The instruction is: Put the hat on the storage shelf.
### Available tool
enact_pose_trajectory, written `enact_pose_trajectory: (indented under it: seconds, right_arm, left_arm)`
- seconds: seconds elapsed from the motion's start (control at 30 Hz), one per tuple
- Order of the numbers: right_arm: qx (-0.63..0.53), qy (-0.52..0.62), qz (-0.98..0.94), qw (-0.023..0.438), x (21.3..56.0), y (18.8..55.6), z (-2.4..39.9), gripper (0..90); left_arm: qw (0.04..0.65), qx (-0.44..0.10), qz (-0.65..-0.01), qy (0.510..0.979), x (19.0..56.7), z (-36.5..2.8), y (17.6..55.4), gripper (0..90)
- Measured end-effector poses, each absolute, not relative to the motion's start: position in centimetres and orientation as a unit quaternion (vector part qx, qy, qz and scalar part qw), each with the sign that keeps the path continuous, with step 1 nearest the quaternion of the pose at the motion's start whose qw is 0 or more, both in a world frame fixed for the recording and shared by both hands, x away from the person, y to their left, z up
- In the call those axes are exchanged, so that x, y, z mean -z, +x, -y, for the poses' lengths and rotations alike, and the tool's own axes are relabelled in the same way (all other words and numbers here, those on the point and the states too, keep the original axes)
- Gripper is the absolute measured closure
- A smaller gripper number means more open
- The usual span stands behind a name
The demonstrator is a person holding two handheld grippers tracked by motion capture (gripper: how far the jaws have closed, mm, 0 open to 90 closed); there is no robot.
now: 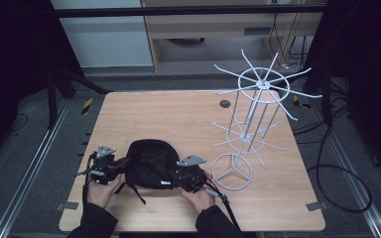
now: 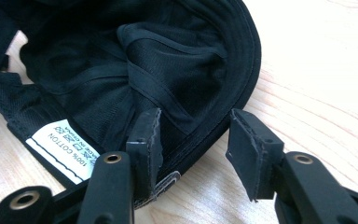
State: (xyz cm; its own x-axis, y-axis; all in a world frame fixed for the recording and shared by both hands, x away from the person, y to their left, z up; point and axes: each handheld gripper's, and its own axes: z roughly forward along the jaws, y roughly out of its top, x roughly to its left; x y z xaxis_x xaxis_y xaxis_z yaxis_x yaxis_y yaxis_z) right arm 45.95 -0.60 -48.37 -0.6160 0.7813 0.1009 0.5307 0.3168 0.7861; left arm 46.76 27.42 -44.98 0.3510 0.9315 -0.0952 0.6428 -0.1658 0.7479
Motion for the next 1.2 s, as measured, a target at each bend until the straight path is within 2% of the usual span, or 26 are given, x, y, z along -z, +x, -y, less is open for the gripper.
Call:
enact_pose_trajectory:
  seconds: [0.2,0.37,0.47,0.57,0.7,0.77,0.93,1.2]
  right_arm:
    - [-0.401,0.422,-0.799,0.151,48.8,46.2,0.4,54.4]
    - [-0.397,0.437,-0.796,0.134,49.0,46.5,0.5,50.7]
    - [-0.395,0.437,-0.799,0.123,49.1,46.5,0.4,55.1]
    - [-0.391,0.436,-0.802,0.118,49.1,46.6,0.2,64.6]
    - [-0.397,0.431,-0.798,0.142,48.8,46.3,0.2,78.1]
    - [-0.413,0.431,-0.787,0.157,48.3,46.0,0.5,81.7]
    - [-0.461,0.408,-0.762,0.202,46.5,45.4,1.5,83.1]
    - [-0.512,0.335,-0.756,0.232,43.9,43.9,1.5,83.3]
  left_arm:
    - [0.362,-0.194,-0.534,0.739,45.1,-27.8,46.5,79.9]
    - [0.362,-0.194,-0.534,0.739,45.1,-28.1,46.0,80.3]
    - [0.363,-0.19,-0.534,0.74,45.3,-28.2,45.8,80.3]
    - [0.365,-0.187,-0.534,0.739,45.4,-28.3,45.6,80.3]
    - [0.375,-0.18,-0.531,0.738,45.4,-28.2,45.6,79.9]
    - [0.375,-0.179,-0.529,0.74,45.5,-28.2,45.6,79.7]
    - [0.372,-0.178,-0.525,0.745,45.8,-27.6,45.8,79.6]
    - [0.386,-0.183,-0.523,0.737,46.4,-26.9,46.4,79.6]
